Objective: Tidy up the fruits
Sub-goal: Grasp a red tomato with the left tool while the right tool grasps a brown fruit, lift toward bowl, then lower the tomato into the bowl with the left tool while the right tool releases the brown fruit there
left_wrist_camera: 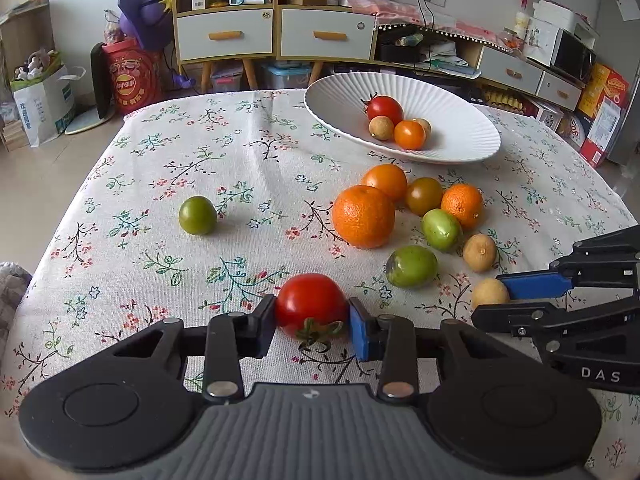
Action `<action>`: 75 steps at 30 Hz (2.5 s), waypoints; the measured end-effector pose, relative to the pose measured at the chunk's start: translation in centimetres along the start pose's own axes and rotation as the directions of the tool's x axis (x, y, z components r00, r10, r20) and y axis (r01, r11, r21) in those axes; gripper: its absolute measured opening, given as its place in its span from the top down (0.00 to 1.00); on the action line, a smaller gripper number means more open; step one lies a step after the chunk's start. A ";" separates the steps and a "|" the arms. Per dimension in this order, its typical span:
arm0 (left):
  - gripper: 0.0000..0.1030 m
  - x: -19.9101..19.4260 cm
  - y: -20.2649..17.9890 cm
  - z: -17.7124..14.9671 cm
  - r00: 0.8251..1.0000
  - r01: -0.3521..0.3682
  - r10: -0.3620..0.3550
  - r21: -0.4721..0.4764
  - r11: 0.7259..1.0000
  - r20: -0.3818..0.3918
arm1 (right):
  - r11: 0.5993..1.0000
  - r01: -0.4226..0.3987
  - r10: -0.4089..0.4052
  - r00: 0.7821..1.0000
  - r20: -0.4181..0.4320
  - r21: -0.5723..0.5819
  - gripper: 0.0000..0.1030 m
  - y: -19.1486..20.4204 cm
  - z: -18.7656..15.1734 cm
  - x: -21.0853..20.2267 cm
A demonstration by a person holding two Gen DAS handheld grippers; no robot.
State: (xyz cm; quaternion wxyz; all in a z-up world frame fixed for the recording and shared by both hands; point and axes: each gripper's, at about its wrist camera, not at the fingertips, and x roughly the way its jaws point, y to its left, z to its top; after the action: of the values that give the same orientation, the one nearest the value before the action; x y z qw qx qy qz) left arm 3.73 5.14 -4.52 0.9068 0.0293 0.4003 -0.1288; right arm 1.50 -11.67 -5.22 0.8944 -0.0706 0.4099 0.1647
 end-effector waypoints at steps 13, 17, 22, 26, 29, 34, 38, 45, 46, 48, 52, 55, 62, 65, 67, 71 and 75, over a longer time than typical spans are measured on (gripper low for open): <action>0.65 -0.6 -0.2 0.9 1.000 0.010 -0.010 -0.004 1.000 0.020 | 0.999 -0.021 0.019 0.999 0.038 0.034 0.78 -0.8 0.9 -1.1; 0.65 -1.0 -0.4 1.6 0.999 0.017 -0.016 -0.010 1.000 0.041 | 0.998 -0.023 0.019 0.998 0.068 0.054 0.78 -1.5 1.6 -1.8; 0.65 -1.1 -0.8 2.3 0.998 0.025 -0.024 -0.008 1.000 0.057 | 0.996 -0.018 0.009 0.995 0.098 0.085 0.78 -2.5 2.5 -2.4; 0.65 -1.3 -1.2 3.0 0.997 0.029 -0.029 -0.009 1.000 0.075 | 0.995 -0.009 -0.003 0.994 0.114 0.101 0.78 -3.2 3.1 -2.5; 0.65 -1.4 -1.6 3.9 0.995 0.032 -0.031 -0.012 0.999 0.092 | 0.993 0.001 -0.016 0.992 0.125 0.121 0.78 -3.9 3.7 -2.5; 0.65 -1.1 -2.8 5.5 0.992 0.040 -0.039 -0.006 0.999 0.118 | 0.986 0.011 -0.039 0.985 0.167 0.164 0.78 -5.3 5.0 -2.8; 0.65 -0.3 -3.8 6.6 0.991 0.049 -0.048 -0.003 0.999 0.123 | 0.979 0.011 -0.053 0.978 0.201 0.204 0.78 -6.6 6.1 -3.0; 0.65 1.6 -5.8 8.7 0.989 0.040 -0.045 0.039 0.998 0.139 | 0.953 0.021 -0.090 0.972 0.216 0.302 0.78 -9.0 7.7 -1.8; 0.65 1.9 -6.0 8.9 0.990 0.039 -0.044 0.039 0.998 0.138 | 0.949 0.027 -0.098 0.972 0.214 0.315 0.78 -9.3 7.7 -1.6; 0.65 2.6 -6.3 9.2 0.991 0.034 -0.039 0.039 0.999 0.131 | 0.943 0.035 -0.109 0.972 0.208 0.331 0.78 -9.8 7.7 -1.1; 0.65 4.2 -6.8 9.6 0.993 0.017 -0.023 0.047 0.999 0.113 | 0.943 0.058 -0.125 0.975 0.184 0.329 0.78 -10.0 7.5 -0.2; 0.65 5.1 -7.0 9.8 0.994 0.008 -0.013 0.050 0.999 0.105 | 0.950 0.077 -0.134 0.976 0.172 0.303 0.78 -9.9 7.4 0.2; 0.65 6.4 -6.6 10.5 0.995 0.008 -0.010 0.025 1.000 0.103 | 0.952 0.090 -0.141 0.977 0.160 0.292 0.78 -10.3 7.5 0.7; 0.65 6.7 -6.5 10.5 0.994 0.018 -0.019 0.011 1.000 0.104 | 0.949 0.091 -0.141 0.978 0.151 0.301 0.78 -10.6 7.5 1.0; 0.65 6.7 -6.7 10.4 0.994 0.017 -0.019 0.019 1.000 0.108 | 0.947 0.087 -0.138 0.980 0.146 0.310 0.78 -10.7 7.4 1.2; 0.65 6.8 -6.9 10.4 0.994 0.016 -0.019 0.026 1.000 0.108 | 0.945 0.090 -0.141 0.980 0.142 0.314 0.78 -10.8 7.4 1.3; 0.65 7.1 -6.7 10.4 0.995 0.016 -0.017 0.014 1.000 0.095 | 0.945 0.097 -0.145 0.980 0.134 0.311 0.78 -10.8 7.4 1.5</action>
State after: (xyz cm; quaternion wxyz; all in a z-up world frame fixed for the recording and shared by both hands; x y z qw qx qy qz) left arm 14.06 -4.45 -2.39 0.9235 0.0257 0.3562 -0.1402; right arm 11.49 -19.47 -1.57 0.9321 0.0555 0.3546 0.0494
